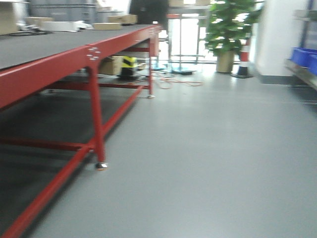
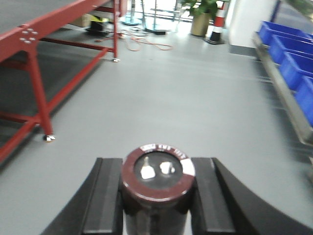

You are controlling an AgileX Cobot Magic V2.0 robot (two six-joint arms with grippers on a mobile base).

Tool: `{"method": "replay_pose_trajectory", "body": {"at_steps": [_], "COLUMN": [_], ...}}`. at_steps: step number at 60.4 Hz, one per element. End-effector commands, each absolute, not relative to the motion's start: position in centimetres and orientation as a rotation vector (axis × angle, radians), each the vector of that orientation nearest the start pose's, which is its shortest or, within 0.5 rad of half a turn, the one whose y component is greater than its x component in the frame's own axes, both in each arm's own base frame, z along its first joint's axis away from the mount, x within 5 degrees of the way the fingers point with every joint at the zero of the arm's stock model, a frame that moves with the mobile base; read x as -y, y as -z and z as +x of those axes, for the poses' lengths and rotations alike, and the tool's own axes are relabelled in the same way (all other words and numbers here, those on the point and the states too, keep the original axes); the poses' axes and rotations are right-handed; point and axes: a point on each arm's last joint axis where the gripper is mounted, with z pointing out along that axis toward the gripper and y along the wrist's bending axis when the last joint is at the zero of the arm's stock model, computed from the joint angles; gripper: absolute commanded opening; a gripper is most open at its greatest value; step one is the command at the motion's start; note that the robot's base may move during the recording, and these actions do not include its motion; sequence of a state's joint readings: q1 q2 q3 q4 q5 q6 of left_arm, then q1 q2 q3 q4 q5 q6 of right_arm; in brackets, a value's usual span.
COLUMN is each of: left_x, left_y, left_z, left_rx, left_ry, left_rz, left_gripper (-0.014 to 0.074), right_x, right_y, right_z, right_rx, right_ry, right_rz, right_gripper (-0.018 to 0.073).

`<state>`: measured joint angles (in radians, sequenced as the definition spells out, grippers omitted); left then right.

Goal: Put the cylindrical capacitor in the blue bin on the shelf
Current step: 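Hold both cylinders while the base turns away from the table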

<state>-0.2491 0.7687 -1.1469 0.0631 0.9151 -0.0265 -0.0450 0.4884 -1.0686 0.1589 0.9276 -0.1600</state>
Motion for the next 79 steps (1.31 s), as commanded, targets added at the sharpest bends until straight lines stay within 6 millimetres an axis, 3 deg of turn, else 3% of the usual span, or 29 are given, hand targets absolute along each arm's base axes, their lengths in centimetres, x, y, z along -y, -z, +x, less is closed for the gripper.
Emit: {"method": "replay_pose_trajectory", "body": {"at_steps": [1,79], "left_x": [2.59,2.59], "left_y": [-44.27,-44.27], "left_z": [11.58,11.58], "left_rx": [-1.979,-1.979], "left_ry": [0.113,0.113], "left_rz": [0.234,0.234], "left_gripper": [-0.0111,-0.0111], "right_x": [-0.93,-0.96], "right_y": [-44.36,-44.36], "right_z": [3.88,3.74], "right_rx": [-1.788,-1.785], "right_ry": [-0.026,-0.03], "right_rz": [-0.107,-0.108], "right_gripper": [-0.0162,-0.0162]}}
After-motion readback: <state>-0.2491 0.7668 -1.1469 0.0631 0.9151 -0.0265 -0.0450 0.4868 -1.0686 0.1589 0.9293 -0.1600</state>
